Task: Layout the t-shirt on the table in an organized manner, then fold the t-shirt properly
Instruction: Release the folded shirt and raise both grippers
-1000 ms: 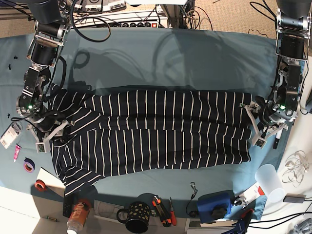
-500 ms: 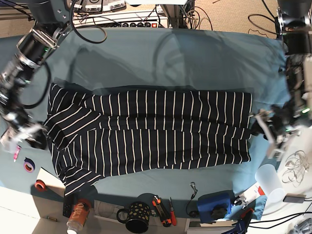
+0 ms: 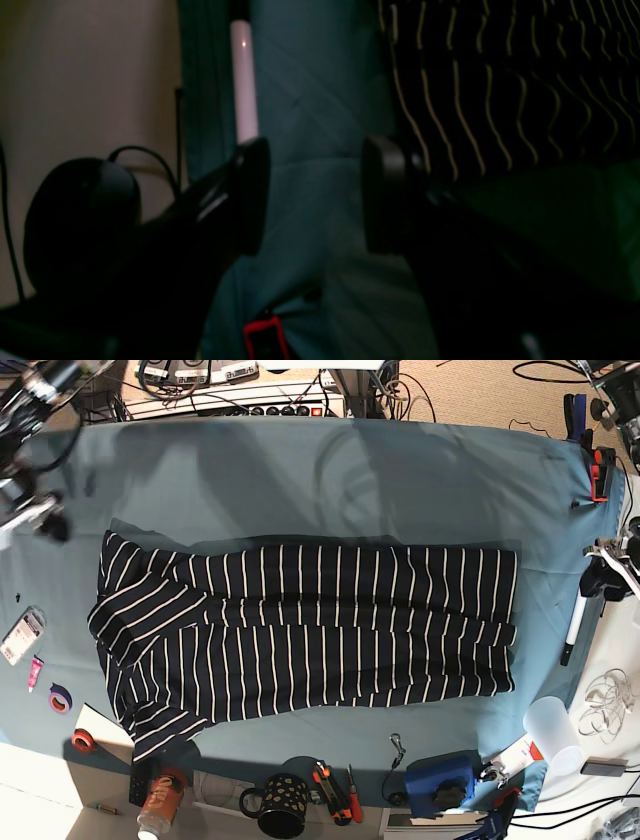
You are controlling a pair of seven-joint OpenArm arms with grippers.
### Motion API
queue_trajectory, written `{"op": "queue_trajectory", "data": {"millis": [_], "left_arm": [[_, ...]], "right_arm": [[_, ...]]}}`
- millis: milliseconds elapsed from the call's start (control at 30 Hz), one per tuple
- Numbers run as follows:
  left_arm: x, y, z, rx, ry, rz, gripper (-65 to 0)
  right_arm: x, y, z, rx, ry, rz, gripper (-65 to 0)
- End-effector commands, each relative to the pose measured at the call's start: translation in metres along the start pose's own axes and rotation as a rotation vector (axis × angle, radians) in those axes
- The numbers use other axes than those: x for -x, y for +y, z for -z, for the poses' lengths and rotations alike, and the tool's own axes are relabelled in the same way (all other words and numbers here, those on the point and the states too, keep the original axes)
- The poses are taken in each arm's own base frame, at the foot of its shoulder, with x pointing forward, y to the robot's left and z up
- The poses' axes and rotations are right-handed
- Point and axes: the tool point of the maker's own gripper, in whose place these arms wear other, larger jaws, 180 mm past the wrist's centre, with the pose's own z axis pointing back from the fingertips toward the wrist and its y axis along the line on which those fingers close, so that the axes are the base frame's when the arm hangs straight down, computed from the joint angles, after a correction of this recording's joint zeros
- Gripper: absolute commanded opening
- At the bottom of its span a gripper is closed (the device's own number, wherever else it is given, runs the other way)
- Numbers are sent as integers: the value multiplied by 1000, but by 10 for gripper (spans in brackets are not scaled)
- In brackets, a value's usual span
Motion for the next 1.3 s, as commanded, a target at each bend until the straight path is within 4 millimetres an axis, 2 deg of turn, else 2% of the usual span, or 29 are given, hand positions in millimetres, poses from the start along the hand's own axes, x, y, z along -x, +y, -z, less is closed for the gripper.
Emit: {"op": "queue_trajectory", "data": {"millis": [0,100,233,467,633,933,967,1067,1267], "left_arm": [[-17,1,-7,2,-49,25,-350],[-17,1,-7,2,-47,25,-350],[-17,1,-7,2,-47,25,-349],[-17,0,-7,10,-47,48,-349],[-17,0,-7,10,-47,49,-349],[-17,-1,-7,11,-49,49,-349],[-17,-1,-7,11,-49,49,-349],[-17,-2,-6,18,-51,45,-349],[-3,-16,-7,93,-42,5,-350]], "right_arm": [[-15,5,-3,-17,-56,-14,-422],[0,18,7,-54,-52,28,-422],[3,33,20,-86,-111,56,-422],[18,50,48,-93,-113,81,-422],[24,51,67,-108,-94,139,-422],[20,48,67,-101,-101,135,-425],[19,48,67,-101,-101,135,-447],[17,49,67,-103,-103,134,-650],[5,53,63,-101,-126,99,-650]]}}
